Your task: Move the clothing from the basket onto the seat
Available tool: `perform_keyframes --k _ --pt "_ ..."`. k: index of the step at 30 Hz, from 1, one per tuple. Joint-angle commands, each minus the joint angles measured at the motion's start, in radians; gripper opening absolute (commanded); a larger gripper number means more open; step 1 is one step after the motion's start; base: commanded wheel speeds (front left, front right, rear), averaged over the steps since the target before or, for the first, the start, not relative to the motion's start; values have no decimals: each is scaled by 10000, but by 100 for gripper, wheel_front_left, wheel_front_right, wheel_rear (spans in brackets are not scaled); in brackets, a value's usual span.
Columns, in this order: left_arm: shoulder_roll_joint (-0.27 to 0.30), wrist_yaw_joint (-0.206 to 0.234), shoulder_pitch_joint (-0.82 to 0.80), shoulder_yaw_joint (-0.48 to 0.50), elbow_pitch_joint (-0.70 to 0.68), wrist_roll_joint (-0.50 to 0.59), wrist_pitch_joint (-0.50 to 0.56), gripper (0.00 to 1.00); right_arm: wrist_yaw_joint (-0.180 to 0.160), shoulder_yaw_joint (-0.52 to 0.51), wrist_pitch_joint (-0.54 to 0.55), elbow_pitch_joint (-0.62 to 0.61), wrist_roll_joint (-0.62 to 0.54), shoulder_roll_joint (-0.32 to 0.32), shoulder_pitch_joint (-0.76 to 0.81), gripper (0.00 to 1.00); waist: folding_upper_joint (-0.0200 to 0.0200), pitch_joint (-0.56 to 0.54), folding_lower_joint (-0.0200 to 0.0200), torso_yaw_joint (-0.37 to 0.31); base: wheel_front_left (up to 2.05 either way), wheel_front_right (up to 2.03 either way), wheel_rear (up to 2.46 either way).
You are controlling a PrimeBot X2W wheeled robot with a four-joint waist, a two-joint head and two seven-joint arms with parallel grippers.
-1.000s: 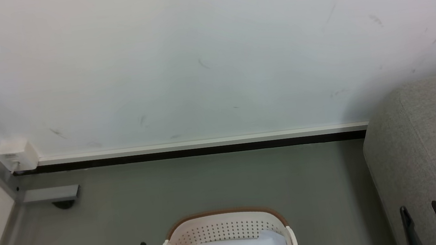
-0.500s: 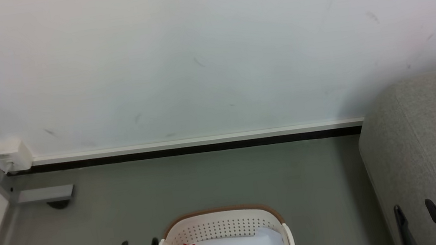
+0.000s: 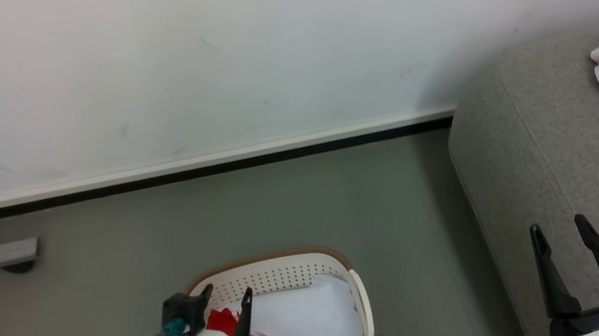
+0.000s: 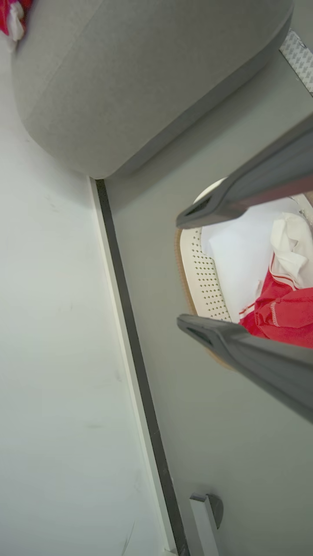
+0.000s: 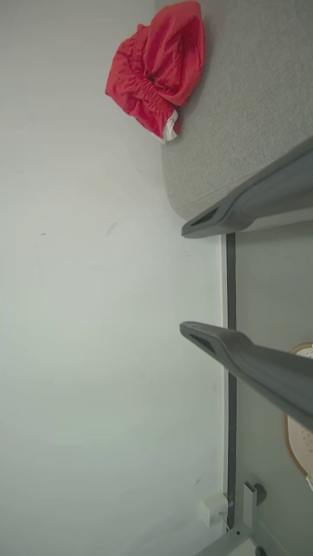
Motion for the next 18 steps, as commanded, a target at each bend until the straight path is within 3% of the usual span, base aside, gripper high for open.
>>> perform_keyframes --k 1,6,18 --pt "177 110 -439 -61 386 212 262 100 -22 38 9 -131 117 -8 -244 100 0 828 -1 -639 0 0 0" --pt "523 349 -1401 -318 1778 647 1291 100 -22 123 9 -376 461 -10 -690 100 0 1801 -1 -1295 0 0 0" --pt "1566 1090 -2945 -276 4176 1084 2535 100 -22 405 9 -822 1267 -3 -1548 100 0 3963 -1 -2472 0 0 0"
